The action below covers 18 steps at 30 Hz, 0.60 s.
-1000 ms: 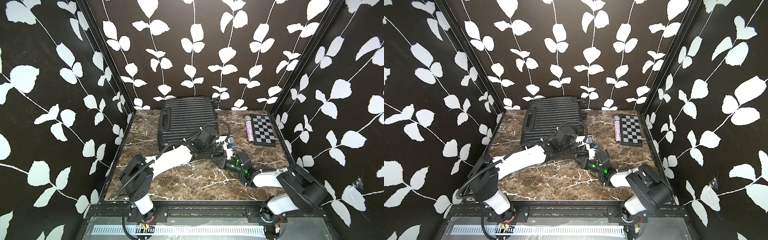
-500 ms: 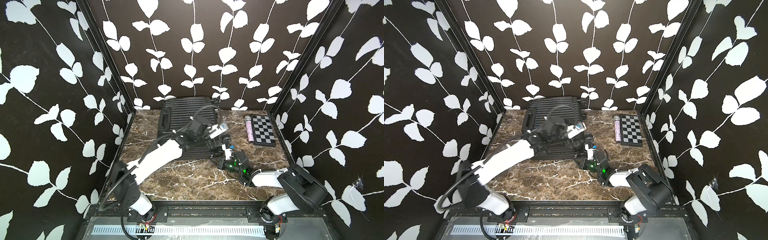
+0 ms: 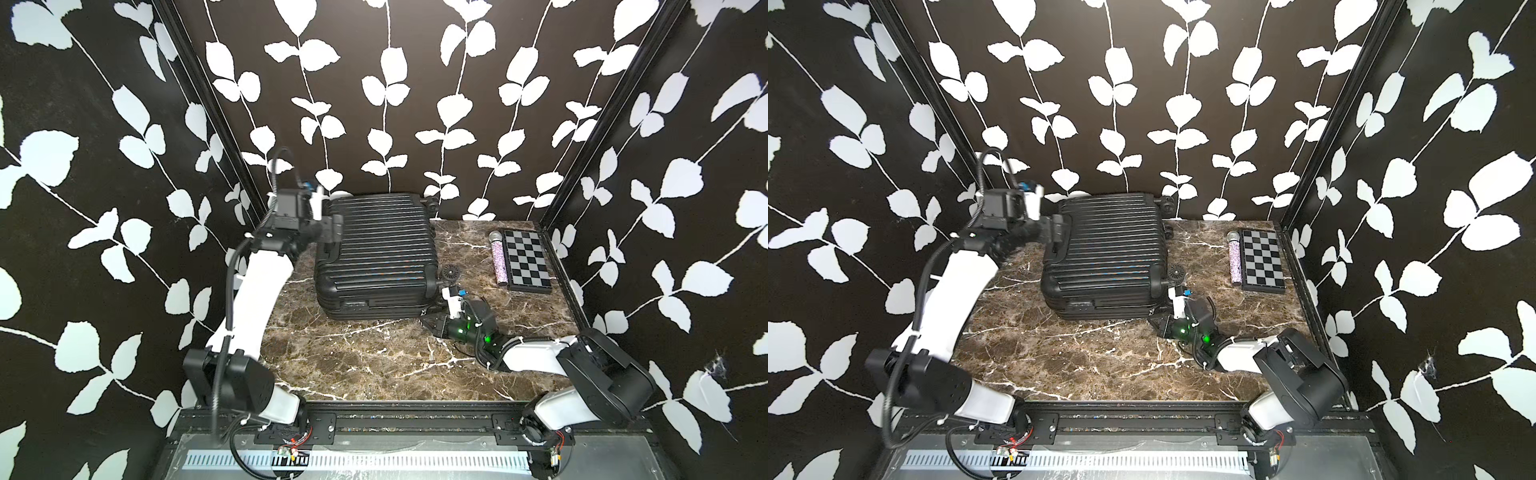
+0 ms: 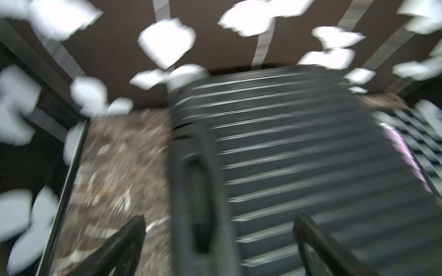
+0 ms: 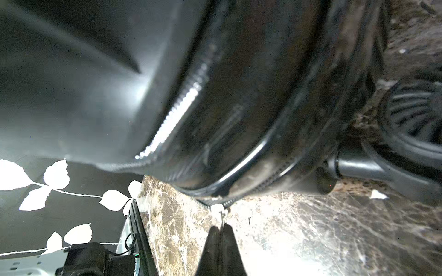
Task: Close the suitcase zippers
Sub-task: Zip the zipper on the suitcase.
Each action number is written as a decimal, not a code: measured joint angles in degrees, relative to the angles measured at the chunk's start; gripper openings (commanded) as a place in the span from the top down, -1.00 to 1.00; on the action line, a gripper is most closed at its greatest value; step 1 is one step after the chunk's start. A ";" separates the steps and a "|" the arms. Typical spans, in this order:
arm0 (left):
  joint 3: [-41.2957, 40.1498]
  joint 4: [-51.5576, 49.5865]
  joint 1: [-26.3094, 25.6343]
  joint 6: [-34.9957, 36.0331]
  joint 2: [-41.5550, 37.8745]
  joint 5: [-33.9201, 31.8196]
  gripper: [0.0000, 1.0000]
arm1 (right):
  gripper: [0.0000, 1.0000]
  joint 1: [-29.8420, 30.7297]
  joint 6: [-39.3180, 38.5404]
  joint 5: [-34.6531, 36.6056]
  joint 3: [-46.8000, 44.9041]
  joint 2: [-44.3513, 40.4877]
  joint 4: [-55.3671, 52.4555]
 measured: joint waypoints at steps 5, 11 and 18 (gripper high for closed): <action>2.99 -4.39 4.44 -2.01 7.52 1.60 -0.83 | 1.00 0.00 -0.13 0.02 0.00 0.00 -0.11; 2.99 -7.63 4.24 -1.44 13.33 3.37 -0.64 | 1.00 0.00 -0.33 0.24 0.00 -0.66 -1.11; 2.38 -7.72 4.28 -0.68 15.50 7.41 -0.05 | 1.00 0.00 -0.61 0.63 0.20 -1.27 -2.40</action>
